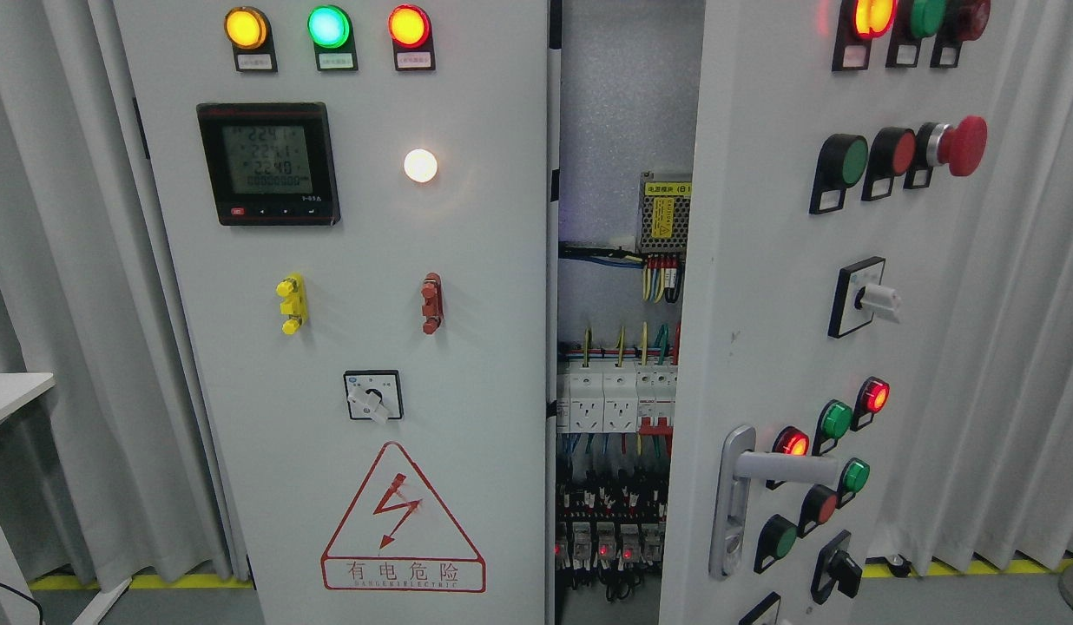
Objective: Open door with both hands
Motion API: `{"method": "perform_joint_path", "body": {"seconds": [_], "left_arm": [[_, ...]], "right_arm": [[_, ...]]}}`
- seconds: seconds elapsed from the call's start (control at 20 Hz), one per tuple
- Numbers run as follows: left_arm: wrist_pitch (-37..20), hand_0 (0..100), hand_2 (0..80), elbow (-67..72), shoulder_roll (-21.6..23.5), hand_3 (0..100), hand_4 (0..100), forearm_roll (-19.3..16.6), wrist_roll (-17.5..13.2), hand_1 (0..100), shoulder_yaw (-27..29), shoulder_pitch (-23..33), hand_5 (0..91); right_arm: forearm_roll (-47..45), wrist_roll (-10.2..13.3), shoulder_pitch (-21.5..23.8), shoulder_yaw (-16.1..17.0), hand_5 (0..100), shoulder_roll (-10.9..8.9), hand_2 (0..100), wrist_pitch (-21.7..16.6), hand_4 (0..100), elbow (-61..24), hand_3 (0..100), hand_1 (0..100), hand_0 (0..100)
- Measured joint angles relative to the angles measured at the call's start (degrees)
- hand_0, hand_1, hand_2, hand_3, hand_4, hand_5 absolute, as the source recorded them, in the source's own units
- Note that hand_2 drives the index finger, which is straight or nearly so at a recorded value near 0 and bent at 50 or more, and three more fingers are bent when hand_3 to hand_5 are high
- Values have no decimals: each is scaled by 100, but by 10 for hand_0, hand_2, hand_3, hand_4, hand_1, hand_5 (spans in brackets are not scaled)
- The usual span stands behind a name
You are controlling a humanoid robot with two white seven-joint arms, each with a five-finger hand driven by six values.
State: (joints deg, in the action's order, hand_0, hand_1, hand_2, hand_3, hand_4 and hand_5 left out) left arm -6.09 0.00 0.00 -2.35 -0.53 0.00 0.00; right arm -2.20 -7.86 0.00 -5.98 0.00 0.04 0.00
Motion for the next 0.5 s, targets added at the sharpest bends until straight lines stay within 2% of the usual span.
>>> {"method": "perform_joint_path", "body": {"seconds": [0.5], "left_arm": [[25,296,28,0,0,28,35,4,0,0,0,0,0]], "right_arm": [[0,0,0,0,0,0,0,0,0,0,0,0,218]]}}
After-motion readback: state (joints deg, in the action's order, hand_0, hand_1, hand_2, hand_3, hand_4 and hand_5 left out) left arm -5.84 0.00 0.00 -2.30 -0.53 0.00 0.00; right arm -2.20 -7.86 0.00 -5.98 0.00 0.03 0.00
